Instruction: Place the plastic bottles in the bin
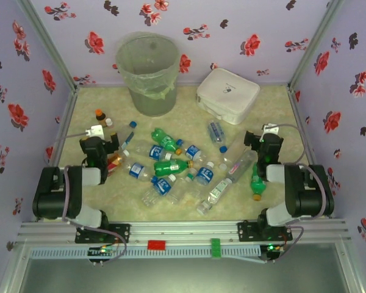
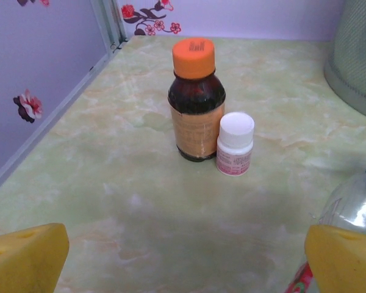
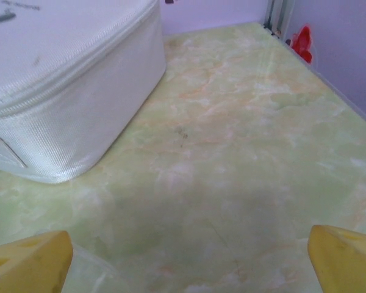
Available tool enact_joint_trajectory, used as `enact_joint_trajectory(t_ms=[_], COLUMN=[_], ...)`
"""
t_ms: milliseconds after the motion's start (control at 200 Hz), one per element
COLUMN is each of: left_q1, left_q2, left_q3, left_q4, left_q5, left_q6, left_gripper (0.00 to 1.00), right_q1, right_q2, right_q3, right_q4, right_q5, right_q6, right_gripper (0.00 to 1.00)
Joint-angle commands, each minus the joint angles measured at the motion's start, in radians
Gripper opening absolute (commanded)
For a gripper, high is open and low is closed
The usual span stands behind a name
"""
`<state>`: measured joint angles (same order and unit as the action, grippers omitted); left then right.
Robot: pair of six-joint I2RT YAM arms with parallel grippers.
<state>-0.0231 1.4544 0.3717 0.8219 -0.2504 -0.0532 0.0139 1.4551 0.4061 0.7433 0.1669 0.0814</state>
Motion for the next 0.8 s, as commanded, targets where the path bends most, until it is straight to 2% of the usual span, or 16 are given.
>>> enact_joint_trajectory(t_ms=[0,155,255,365,530,630,795], left_q1=[0.004,0.005,0.008,0.012,0.012,0.007,-0.045], left_q2=[-0.119,-0.267,-0.319,-0.332,-0.345,-0.338,-0.317], left_q3=[0.044,0.121,0.206,0.317,0.305,0.306,0.245], left_q4=[-0.128,-0.303,-0.486,-0.698,-0.696,-0.725,-0.683], left_q5=[-0.024,-0.043,-0.044,0.080,0.215,0.289,0.355], left_q6=[-0.009,-0.092,-0.244,-0.333,-0.524,-0.580,-0.696], left_gripper=[1.00,1.00,1.00,1.00,1.00,1.00,1.00], right_q1=[0.011,0.020,0.023,0.024,0.039,0.067,0.195], right_q2=[-0.082,-0.205,-0.256,-0.272,-0.279,-0.278,-0.260], right_q3=[0.056,0.144,0.240,0.369,0.446,0.485,0.537], right_q4=[-0.132,-0.357,-0.575,-0.824,-1.031,-1.139,-1.274], right_q5=[0.007,0.024,0.011,-0.025,-0.085,-0.084,0.056], right_q6=[-0.010,0.108,0.215,0.294,0.353,0.399,0.469], right_gripper=[1.00,1.00,1.00,1.00,1.00,1.00,1.00])
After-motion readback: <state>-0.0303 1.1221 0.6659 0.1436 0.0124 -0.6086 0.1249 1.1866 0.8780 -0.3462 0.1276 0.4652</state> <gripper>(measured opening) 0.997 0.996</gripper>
